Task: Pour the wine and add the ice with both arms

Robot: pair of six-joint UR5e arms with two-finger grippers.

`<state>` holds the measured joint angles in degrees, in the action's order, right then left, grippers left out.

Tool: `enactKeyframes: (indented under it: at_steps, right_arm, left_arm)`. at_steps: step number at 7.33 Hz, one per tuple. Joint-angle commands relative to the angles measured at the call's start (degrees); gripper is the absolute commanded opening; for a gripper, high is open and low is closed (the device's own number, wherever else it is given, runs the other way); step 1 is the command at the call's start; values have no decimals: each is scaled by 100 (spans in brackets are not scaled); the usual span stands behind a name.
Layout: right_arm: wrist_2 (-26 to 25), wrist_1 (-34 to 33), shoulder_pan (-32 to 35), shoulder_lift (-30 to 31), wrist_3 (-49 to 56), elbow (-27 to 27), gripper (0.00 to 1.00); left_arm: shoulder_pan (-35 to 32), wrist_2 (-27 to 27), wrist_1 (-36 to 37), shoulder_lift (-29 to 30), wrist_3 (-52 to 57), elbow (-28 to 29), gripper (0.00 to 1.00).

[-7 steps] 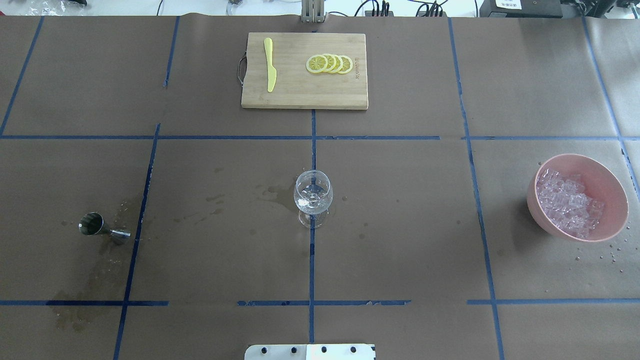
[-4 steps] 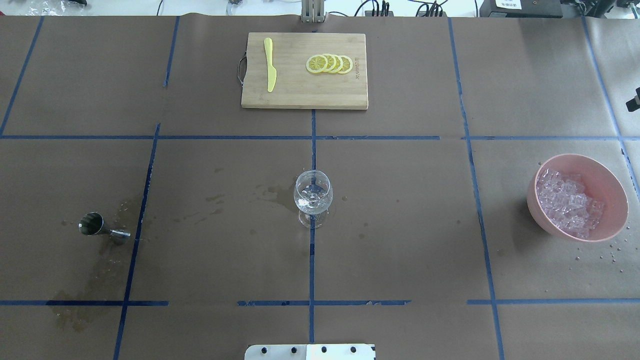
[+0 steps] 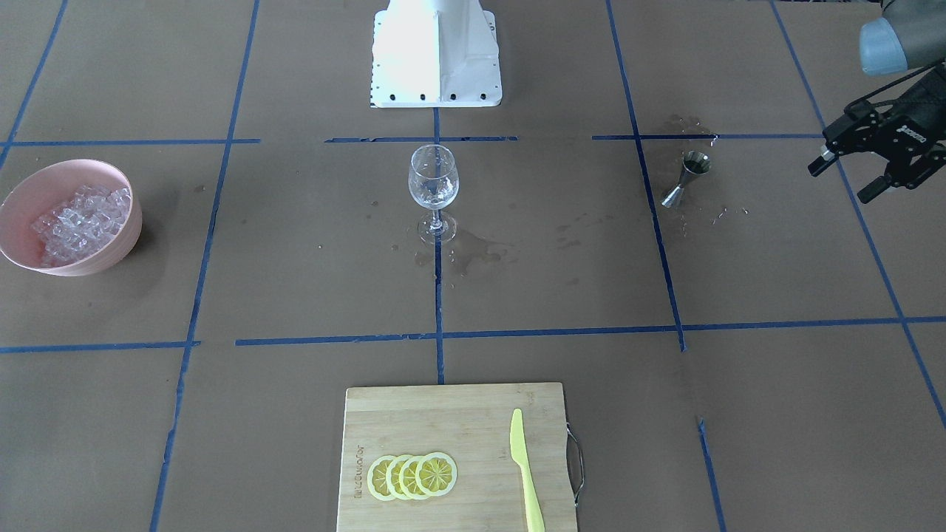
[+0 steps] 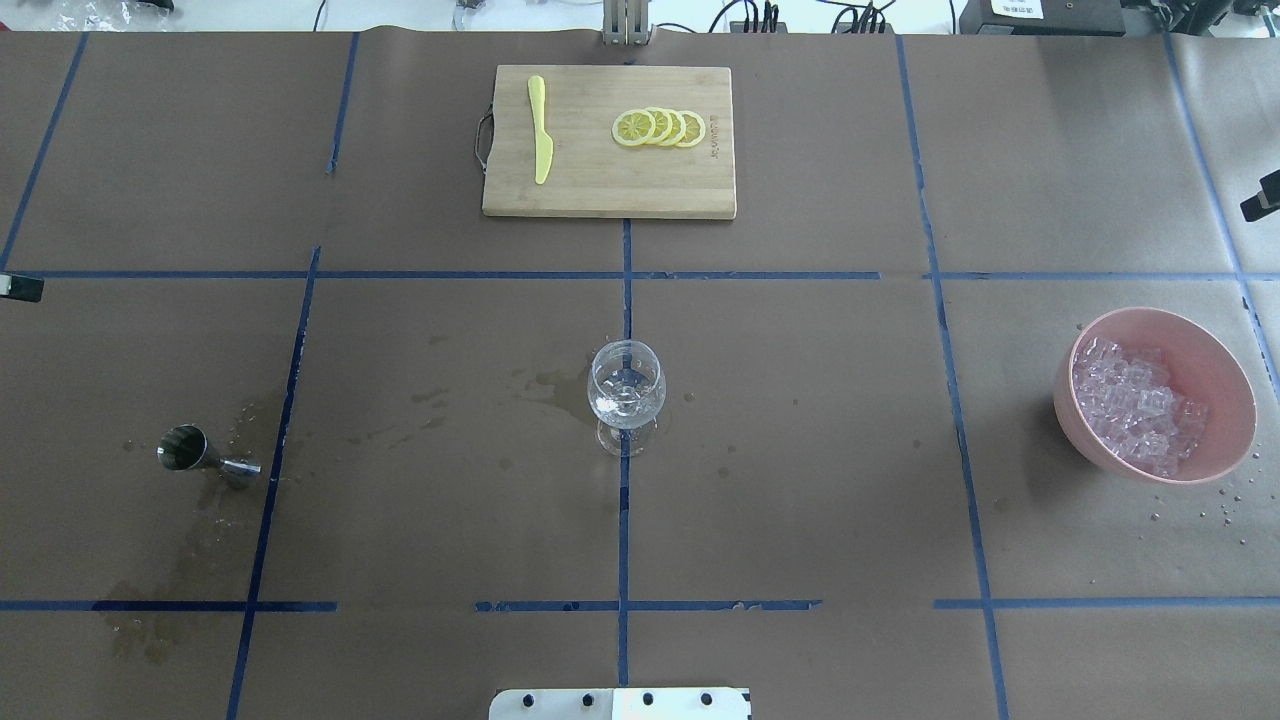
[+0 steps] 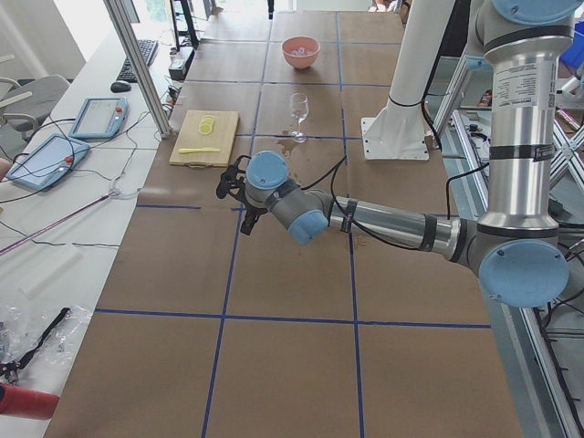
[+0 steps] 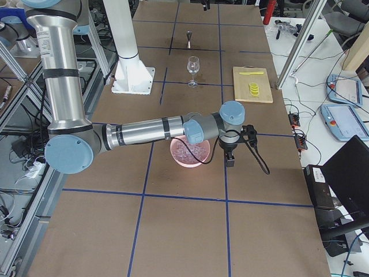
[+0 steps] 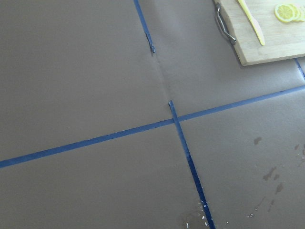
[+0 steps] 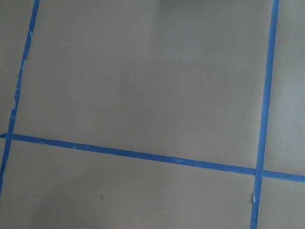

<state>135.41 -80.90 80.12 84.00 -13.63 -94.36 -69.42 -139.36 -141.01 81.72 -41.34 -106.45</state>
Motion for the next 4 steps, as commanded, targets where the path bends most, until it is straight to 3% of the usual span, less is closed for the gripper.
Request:
enactKeyframes:
  at_steps: [1, 2, 3, 4]
  right_arm:
    - [-6, 4, -49, 2, 1, 5, 100]
    - [-6, 4, -128, 2, 1, 23, 100]
    - [3, 4, -163, 11, -17, 14, 100]
    - [73, 4, -164, 37, -8, -38, 100]
  left_arm:
    - [951, 1122, -418, -1055, -750, -1021, 100]
    - [1522, 1765, -418, -1427, -1170, -1331, 100]
    - [1650, 1893, -418, -1622, -1418, -1500, 100]
    - [2251, 2312, -427, -1711, -2151, -1736, 99]
